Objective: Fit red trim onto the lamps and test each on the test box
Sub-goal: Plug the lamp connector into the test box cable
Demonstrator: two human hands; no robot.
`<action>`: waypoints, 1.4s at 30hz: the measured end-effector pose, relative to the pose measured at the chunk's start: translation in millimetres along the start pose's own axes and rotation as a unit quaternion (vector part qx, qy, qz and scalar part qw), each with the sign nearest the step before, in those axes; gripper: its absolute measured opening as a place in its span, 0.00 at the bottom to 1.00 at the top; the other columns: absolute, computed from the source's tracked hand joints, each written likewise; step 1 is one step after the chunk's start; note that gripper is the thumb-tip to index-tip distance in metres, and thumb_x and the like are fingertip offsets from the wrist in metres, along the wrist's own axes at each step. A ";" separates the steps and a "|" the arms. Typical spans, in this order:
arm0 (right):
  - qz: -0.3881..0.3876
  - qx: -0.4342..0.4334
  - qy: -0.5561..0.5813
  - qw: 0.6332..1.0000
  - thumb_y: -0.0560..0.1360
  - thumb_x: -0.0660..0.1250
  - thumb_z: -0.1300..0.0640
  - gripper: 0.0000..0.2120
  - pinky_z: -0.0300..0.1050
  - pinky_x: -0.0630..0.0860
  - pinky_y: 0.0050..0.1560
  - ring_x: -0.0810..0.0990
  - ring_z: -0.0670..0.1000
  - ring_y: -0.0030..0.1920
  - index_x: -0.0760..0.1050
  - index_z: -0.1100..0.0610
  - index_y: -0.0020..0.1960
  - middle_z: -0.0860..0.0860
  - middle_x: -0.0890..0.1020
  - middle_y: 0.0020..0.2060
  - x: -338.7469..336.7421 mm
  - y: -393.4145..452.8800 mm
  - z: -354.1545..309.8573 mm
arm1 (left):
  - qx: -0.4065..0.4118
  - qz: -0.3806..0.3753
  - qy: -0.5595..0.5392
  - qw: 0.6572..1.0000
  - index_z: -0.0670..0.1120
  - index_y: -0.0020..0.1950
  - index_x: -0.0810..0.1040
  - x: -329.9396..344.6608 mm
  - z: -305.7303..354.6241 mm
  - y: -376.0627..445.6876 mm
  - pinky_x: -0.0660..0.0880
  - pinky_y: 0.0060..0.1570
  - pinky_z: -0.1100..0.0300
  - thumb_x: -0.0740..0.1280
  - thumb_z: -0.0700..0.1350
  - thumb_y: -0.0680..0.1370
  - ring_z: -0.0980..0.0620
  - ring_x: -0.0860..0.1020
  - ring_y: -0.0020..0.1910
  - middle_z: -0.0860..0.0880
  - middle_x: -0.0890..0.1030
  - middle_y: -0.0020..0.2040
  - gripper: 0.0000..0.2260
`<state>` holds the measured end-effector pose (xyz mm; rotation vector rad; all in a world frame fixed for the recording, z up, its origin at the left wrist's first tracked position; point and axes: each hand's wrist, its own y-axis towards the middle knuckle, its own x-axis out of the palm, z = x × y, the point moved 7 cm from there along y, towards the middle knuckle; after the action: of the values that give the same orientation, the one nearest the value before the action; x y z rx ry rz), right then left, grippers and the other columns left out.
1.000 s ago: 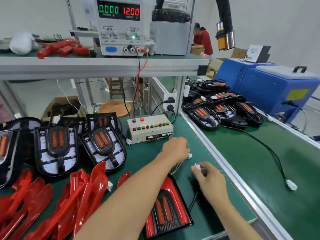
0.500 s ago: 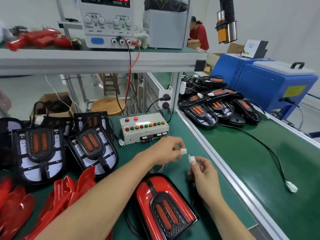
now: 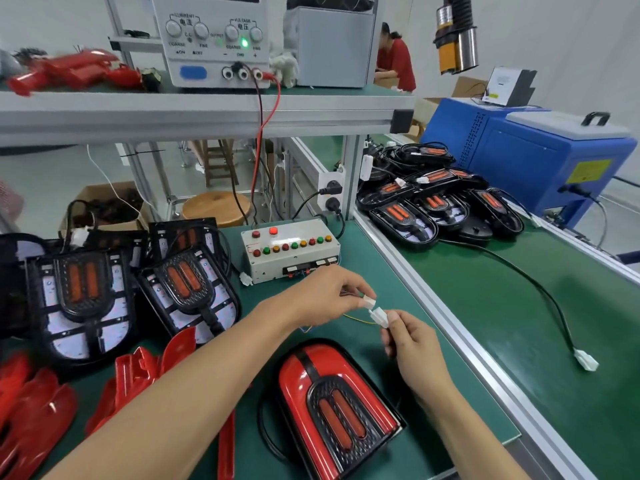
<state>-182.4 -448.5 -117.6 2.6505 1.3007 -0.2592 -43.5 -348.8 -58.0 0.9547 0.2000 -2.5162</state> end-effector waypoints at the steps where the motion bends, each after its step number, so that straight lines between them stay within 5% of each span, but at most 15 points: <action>1: -0.005 -0.001 0.001 1.000 0.86 0.58 0.53 0.19 0.36 0.67 0.31 0.70 0.46 0.30 0.79 0.49 0.40 0.47 0.75 0.29 1.3 0.3 -0.9 | 0.004 -0.009 0.010 1.000 0.61 0.52 0.84 1.8 0.2 -1.3 0.81 0.55 0.45 0.71 0.52 0.78 0.51 0.84 0.48 0.54 0.86 0.46 0.05; 9: -0.054 -0.010 -0.032 0.998 0.86 0.58 0.51 0.20 0.38 0.66 0.30 0.68 0.47 0.29 0.76 0.51 0.37 0.46 0.73 0.27 7.3 0.7 -3.5 | 0.035 -0.041 0.090 0.994 0.54 0.59 0.86 1.2 7.3 -12.5 0.70 0.48 0.72 0.71 0.47 0.80 0.65 0.78 0.45 0.60 0.79 0.43 0.09; 14: -0.076 0.002 -0.030 0.997 0.86 0.57 0.52 0.22 0.37 0.67 0.32 0.69 0.47 0.30 0.73 0.49 0.34 0.46 0.73 0.28 9.4 -1.9 -5.5 | 0.037 -0.060 0.108 0.992 0.51 0.64 0.84 5.7 13.1 -19.0 0.74 0.54 0.61 0.69 0.45 0.81 0.54 0.79 0.49 0.49 0.81 0.49 0.12; 19: -0.079 0.008 -0.010 0.997 0.86 0.57 0.54 0.20 0.39 0.68 0.34 0.69 0.47 0.30 0.75 0.51 0.37 0.47 0.74 0.30 7.1 -1.8 -5.5 | 0.039 -0.059 0.112 0.991 0.51 0.69 0.78 8.4 14.4 -22.4 0.72 0.56 0.64 0.69 0.41 0.80 0.57 0.78 0.51 0.56 0.79 0.50 0.17; 25: -0.071 0.018 0.030 0.997 0.86 0.58 0.51 0.16 0.37 0.69 0.33 0.70 0.47 0.32 0.79 0.52 0.44 0.48 0.75 0.32 10.0 -5.6 2.1 | 0.155 -0.022 0.226 0.961 0.45 0.56 0.77 12.8 33.1 -29.1 0.73 0.50 0.53 0.69 0.40 0.80 0.51 0.76 0.48 0.50 0.78 0.50 0.07; 30: -0.113 0.016 0.043 0.993 0.81 0.69 0.49 0.08 0.43 0.74 0.33 0.74 0.48 0.33 0.83 0.51 0.51 0.50 0.78 0.35 8.0 -12.0 3.2 | 0.188 -0.025 0.290 0.938 0.43 0.62 0.79 13.0 33.3 -32.8 0.74 0.52 0.49 0.66 0.44 0.83 0.45 0.79 0.52 0.46 0.79 0.55 0.09; 42: -0.126 0.033 0.019 0.991 0.82 0.68 0.54 0.12 0.36 0.72 0.32 0.76 0.45 0.32 0.85 0.49 0.41 0.46 0.82 0.32 12.7 -16.4 -4.4 | 0.203 -0.083 0.428 0.877 0.45 0.61 0.79 12.8 33.9 -32.1 0.73 0.50 0.49 0.60 0.52 0.85 0.45 0.80 0.53 0.48 0.82 0.53 0.13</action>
<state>-187.4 -427.9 -117.7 2.5511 1.6687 -0.2906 -86.7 -334.2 -41.7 2.2714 0.0059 -2.1236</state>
